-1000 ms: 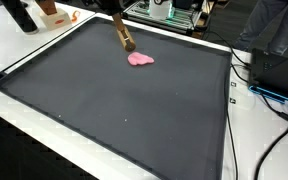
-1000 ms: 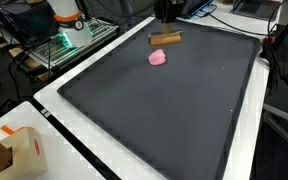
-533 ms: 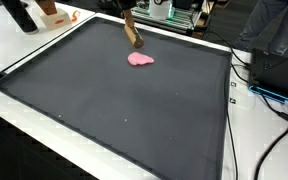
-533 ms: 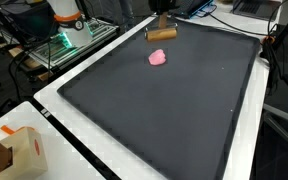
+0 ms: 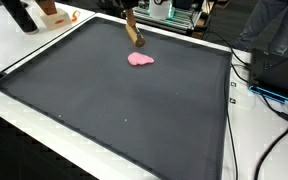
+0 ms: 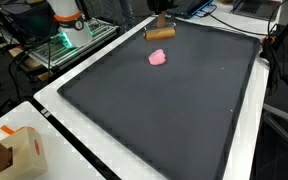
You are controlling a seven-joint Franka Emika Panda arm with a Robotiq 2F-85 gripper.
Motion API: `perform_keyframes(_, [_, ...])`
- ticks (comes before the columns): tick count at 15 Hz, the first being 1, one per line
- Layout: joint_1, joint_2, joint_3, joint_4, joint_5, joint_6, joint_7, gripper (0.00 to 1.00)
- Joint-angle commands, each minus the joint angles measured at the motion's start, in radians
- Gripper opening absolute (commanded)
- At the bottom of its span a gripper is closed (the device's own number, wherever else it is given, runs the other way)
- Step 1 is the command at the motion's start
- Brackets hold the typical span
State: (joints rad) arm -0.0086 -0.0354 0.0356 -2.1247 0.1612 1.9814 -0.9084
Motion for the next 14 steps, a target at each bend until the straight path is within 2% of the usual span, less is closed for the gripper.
perform_keyframes(1, [0.018,-0.009,-0.004,-0.015,-0.024,0.012,0.014,0.23])
perform_keyframes(9, [0.131,-0.128,0.105,-0.230,-0.317,0.252,0.206,0.23])
perform_keyframes(14, [0.193,-0.185,0.178,-0.344,-0.506,0.366,0.422,0.23])
